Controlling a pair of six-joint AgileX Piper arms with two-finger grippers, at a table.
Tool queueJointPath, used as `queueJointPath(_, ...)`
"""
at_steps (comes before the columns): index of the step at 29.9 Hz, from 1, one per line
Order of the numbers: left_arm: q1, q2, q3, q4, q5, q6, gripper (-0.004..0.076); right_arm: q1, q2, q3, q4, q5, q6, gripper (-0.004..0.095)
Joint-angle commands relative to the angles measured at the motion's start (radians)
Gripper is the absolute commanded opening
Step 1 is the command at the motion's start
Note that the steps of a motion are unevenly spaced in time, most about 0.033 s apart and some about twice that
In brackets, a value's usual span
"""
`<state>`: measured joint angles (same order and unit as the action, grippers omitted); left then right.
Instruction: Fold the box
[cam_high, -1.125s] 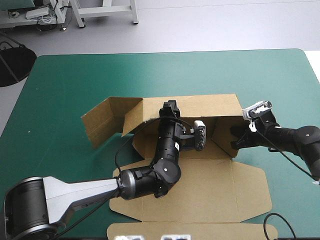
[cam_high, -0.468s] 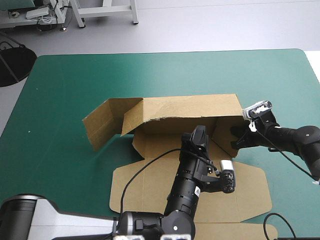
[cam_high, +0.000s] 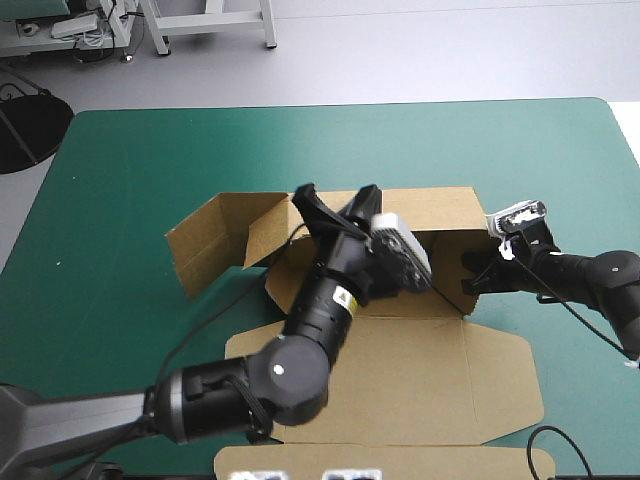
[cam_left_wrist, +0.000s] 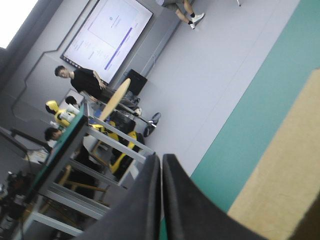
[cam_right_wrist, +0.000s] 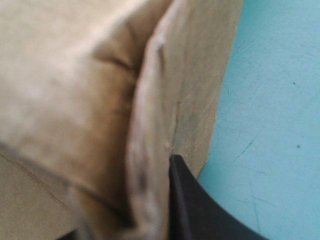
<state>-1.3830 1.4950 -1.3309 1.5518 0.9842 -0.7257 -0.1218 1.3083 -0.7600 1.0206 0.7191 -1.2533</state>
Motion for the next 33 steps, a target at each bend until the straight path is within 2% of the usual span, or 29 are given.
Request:
queueJointPath(1, 0.096, -0.108, -0.089, -0.043, -0.103, -0.009, -0.0003, 0.000, -0.009, -0.032, -0.026, 0.066, 0.064, -0.0001)
queueJointPath(8, 0.334, -0.186, -0.183, -0.252, -0.248, 0.077, -0.0003, 0.000, -0.009, -0.099, -0.126, 0.095, 0.206, -0.0001)
queueJointPath(15, 0.680, -0.200, -0.265, -0.689, -0.267, 0.331, -0.0003, 0.003, -0.009, -0.209, -0.163, 0.166, 0.363, 0.0000)
queueJointPath(21, 0.980, -0.202, -0.272, -1.108, -0.267, 0.558, -0.0003, 0.085, -0.003, -0.363, -0.416, 0.228, 0.663, 0.0000)
queueJointPath(24, 1.121, -0.202, -0.272, -1.324, -0.230, 0.687, -0.0003, 0.138, 0.032, -0.468, -0.473, 0.322, 0.775, 0.0000)
queueJointPath(29, 1.363, -0.202, -0.272, -1.594, -0.088, 0.814, -0.0003, 0.198, 0.144, -0.654, -0.487, 0.482, 0.938, 0.0000)
queueJointPath(31, 1.452, -0.202, -0.270, -1.683, -0.021, 0.874, -0.0003, 0.218, 0.196, -0.724, -0.520, 0.530, 0.994, 0.0000)
queueJointPath(33, 1.525, -0.200, -0.268, -1.765, 0.040, 0.926, -0.0003, 0.242, 0.252, -0.768, -0.558, 0.530, 1.072, 0.0000)
